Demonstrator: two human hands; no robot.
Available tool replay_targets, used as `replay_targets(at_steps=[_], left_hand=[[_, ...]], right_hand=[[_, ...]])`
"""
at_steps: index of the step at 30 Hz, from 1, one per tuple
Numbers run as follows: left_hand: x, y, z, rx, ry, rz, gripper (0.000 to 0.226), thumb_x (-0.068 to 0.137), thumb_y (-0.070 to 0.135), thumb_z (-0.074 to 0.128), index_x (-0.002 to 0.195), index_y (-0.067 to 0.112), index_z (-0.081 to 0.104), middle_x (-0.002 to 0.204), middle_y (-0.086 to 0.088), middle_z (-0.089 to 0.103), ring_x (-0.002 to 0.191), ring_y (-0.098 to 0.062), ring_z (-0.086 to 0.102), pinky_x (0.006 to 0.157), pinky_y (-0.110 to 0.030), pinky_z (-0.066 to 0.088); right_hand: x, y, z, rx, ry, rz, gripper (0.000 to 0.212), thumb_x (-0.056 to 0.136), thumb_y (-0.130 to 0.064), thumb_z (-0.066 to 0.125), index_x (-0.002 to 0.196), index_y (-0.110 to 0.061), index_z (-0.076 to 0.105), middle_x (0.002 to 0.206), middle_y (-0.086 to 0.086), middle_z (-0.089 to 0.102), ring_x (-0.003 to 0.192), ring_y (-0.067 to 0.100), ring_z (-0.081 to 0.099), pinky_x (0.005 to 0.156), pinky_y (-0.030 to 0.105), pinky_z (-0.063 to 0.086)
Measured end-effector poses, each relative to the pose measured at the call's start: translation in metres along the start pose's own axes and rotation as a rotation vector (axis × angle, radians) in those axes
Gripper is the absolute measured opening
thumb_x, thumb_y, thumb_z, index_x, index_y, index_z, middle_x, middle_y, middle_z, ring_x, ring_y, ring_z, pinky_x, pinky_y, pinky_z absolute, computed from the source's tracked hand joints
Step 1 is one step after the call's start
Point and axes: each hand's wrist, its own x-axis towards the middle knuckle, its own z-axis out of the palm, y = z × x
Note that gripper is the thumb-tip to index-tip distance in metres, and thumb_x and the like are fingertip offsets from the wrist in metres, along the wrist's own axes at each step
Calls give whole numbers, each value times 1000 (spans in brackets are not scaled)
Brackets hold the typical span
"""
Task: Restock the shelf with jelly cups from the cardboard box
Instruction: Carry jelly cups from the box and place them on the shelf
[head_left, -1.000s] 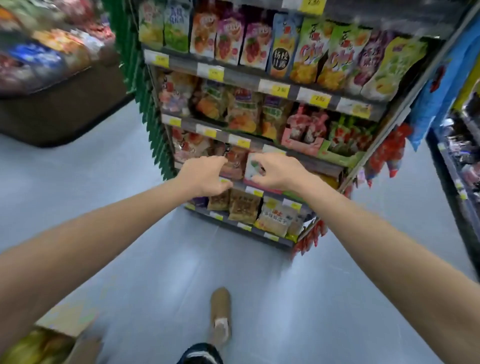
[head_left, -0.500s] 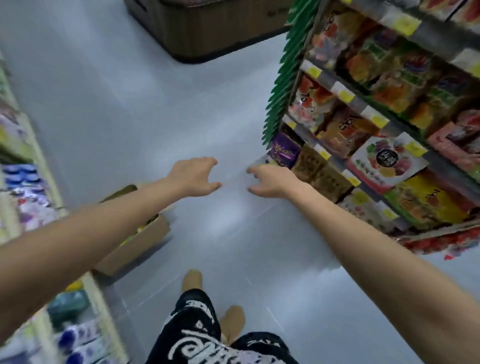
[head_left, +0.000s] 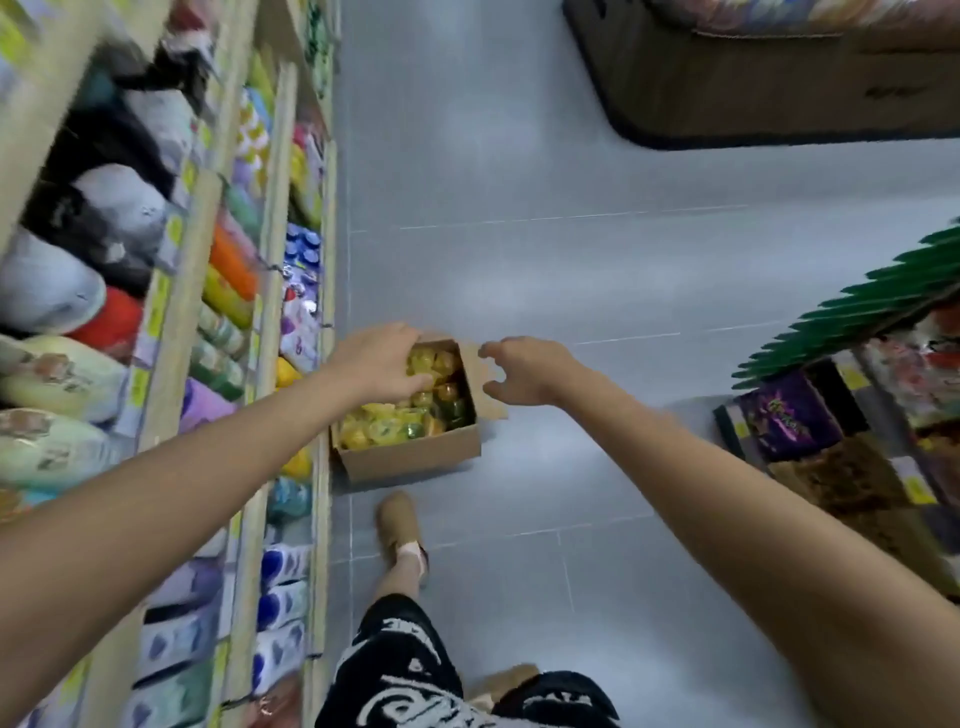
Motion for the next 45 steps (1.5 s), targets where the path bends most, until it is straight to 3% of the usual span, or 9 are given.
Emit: replay_targets(at_steps=[11,15,19,23,27,35,42,45], left_hand=[[88,-159,17,-28,-190,-107,61,89,47,54,137,13,42,136,-8,49,123,-29,49,91,-40,44],[112,-179,43,-53,-275,-115,56,89,46,53,133,13,43,130,-8,51,119,-28,52,83,-38,46],[140,-191,65,-79,-333,-124,57,88,49,54,132,15,44,129,-5,51,117,-29,52,87,-42,49],[179,-190,89,-87,-337,-119,56,88,47,55,133,14,46,132,-5,51,119,-28,51,86,-35,44],[227,-188,126,-101,-344,-156,59,87,51,54,134,17,46,135,-3,50,123,-26,49,86,-37,43],[302,-185,225,-175,-449,-204,59,88,49,53,137,16,43,137,-4,49,123,-25,49,88,-37,44],[366,-210,327,-131,-460,-232,60,87,54,53,134,17,46,129,-4,54,117,-25,52,86,-36,43],[398,-231,376,-157,-464,-274,64,85,54,55,136,17,43,133,-5,51,121,-27,50,90,-38,43]], right_hand=[[191,-60,-13,-7,-121,-70,49,91,-34,53,137,-18,45,127,8,59,117,28,52,76,29,35],[228,-55,4,41,-203,-47,41,92,-30,49,129,-12,49,115,11,62,110,30,54,69,29,32],[257,-39,22,38,-285,-28,45,91,-30,50,134,-15,46,118,9,60,114,29,54,70,30,37],[290,-16,44,31,-336,-15,53,92,-32,49,142,-21,40,125,7,57,118,28,51,72,30,35],[331,13,72,48,-343,-11,46,91,-32,49,136,-20,46,120,6,58,114,27,53,71,32,36],[401,65,156,102,-376,15,42,94,-33,45,133,-18,48,125,6,58,114,28,54,73,31,37],[461,88,272,185,-376,246,36,92,-35,46,119,-13,52,110,9,61,107,30,56,71,32,39],[492,93,326,259,-344,342,41,91,-39,49,122,-12,51,114,10,60,110,32,54,78,36,43]])
